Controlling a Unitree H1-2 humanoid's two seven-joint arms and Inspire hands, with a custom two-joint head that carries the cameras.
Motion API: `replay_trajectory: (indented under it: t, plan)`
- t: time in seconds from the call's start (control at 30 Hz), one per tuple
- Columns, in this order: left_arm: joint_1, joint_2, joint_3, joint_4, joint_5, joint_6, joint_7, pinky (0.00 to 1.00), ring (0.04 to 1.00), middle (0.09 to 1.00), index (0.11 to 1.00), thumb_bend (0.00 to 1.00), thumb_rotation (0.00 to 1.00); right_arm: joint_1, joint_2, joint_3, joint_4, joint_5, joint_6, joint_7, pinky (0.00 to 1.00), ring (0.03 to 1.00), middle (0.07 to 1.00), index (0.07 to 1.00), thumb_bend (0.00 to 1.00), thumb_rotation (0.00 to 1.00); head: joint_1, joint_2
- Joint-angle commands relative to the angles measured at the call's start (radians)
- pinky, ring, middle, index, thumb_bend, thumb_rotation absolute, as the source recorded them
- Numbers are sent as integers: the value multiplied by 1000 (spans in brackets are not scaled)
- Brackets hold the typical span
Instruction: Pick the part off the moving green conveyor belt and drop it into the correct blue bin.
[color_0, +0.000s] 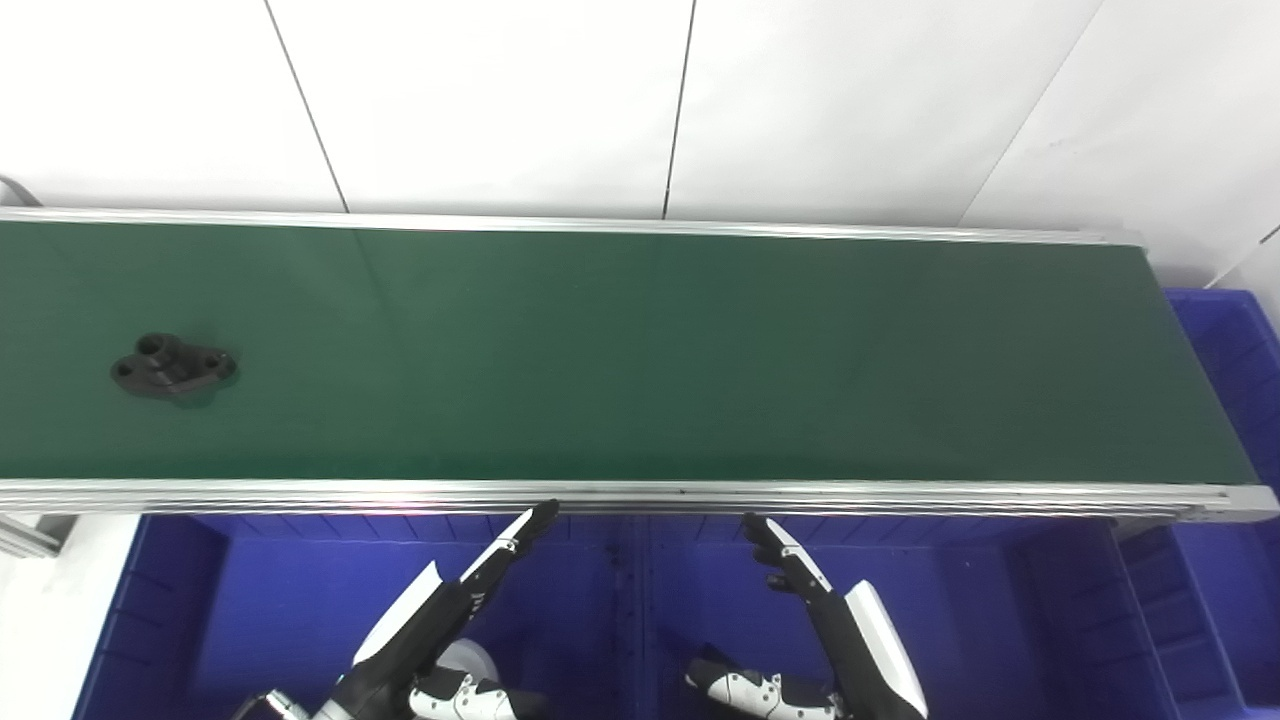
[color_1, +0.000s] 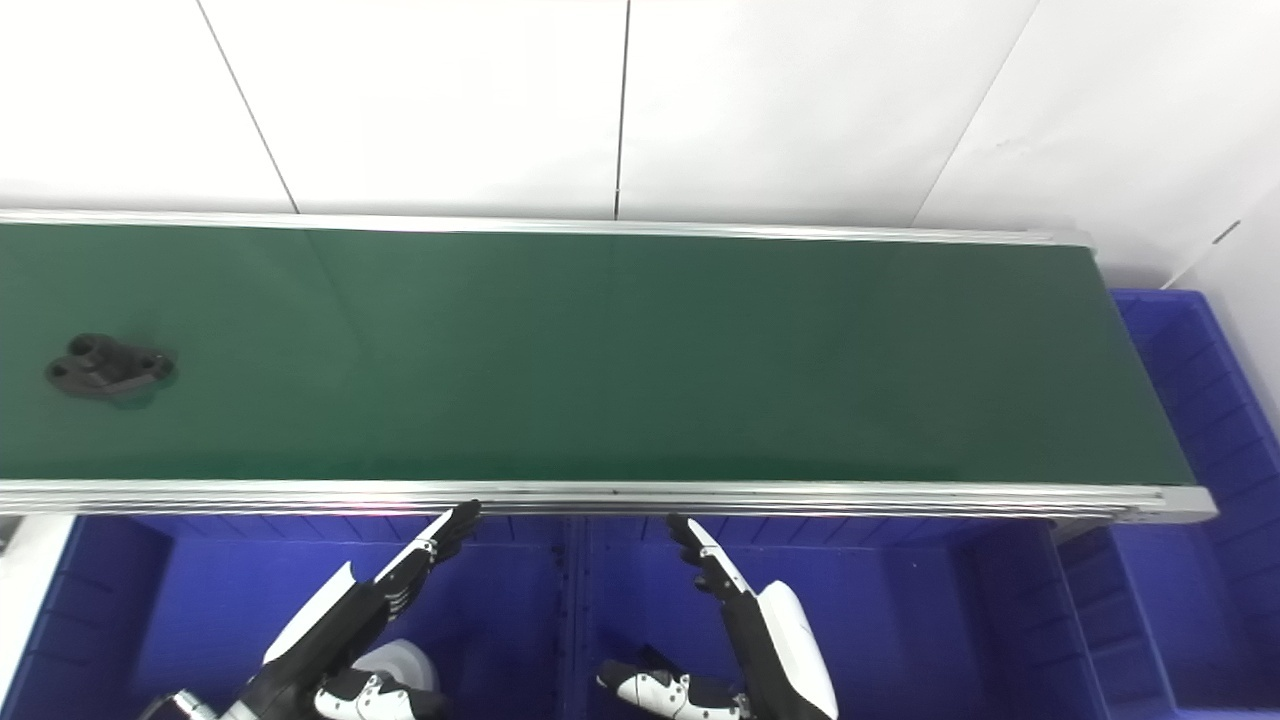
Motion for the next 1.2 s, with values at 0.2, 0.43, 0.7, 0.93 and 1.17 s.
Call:
replay_trajectory:
  t: [0.2,0.43,0.7,0.93,1.17]
  plan:
    - [7,-21,-13,-2,12,-37,6,933,996,1000,1000,699,585,12,-32,-17,24,27,-89,-36,813,876,902,920,750,282,233,-77]
    - [1,-45,-18,36,34,-64,13,867,964,1000,1000,733,535,6,-49,-31,61,43,-97,-47,829,890,913,931,736,295,306,-120]
    - [-1,-58,-19,54,51,-89,22,861,958,1000,999,738,502,-4,-58,-32,78,43,-107,-54,821,887,911,931,729,263,310,-142]
    - [-3,-63,-17,69,64,-102,29,866,958,1000,998,751,501,-7,-58,-31,86,48,-112,-55,806,874,900,928,725,242,305,-153]
    - [-10,-57,-18,93,55,-121,25,878,961,1000,997,752,498,-8,-55,-28,99,38,-117,-61,802,874,901,923,725,238,294,-181]
